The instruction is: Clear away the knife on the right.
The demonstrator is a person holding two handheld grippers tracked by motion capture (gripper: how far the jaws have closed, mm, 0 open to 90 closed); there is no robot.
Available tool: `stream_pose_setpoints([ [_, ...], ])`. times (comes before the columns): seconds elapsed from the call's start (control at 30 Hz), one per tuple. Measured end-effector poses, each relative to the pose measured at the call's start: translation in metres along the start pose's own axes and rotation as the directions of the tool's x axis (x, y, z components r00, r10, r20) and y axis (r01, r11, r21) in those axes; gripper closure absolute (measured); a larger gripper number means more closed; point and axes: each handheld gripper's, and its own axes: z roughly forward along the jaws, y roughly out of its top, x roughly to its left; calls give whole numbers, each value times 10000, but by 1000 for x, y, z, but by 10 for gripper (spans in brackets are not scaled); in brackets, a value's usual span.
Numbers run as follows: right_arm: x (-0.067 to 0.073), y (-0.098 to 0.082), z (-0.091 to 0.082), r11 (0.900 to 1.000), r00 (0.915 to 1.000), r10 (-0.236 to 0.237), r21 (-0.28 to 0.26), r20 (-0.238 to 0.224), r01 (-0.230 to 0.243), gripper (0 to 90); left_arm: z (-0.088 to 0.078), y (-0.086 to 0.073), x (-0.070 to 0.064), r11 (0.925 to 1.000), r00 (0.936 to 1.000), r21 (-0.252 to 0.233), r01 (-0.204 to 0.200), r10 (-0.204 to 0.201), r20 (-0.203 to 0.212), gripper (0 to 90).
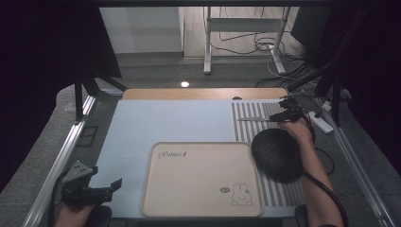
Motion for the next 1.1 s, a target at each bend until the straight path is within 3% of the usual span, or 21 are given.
stream_pose_setpoints([
  [0.17, -9, 3, 4, 9996, 9999, 11, 273, -132, -7, 637, 0, 0, 1, 10000, 10000, -7, 56, -56, 5, 20],
  [0.33, -18, 7, 10, 9989, 9999, -118, 461, -39, 119, 885, 1, 1, 0, 9999, 10000, 95, 36, -36, -61, 23],
  [0.7, -38, 3, 31, 9954, 9990, -280, 930, 337, 247, 900, 0, 0, 1, 9999, 9999, 29, 167, -167, -41, 27],
  [0.8, -42, 0, 29, 9960, 10000, 7, 888, 97, -16, 900, -1, -1, 1, 9999, 9999, 7, 139, -139, -67, 27],
  [0.93, -42, -4, 22, 9897, 9991, -101, 1426, -401, 157, 900, -1, -1, 1, 9999, 9999, -17, 128, -128, -76, 27],
  [1.1, -42, -13, 12, 9782, 9911, -178, 2028, -1319, 446, 900, -1, -1, 1, 9999, 9999, -37, 124, -124, -71, 27],
])
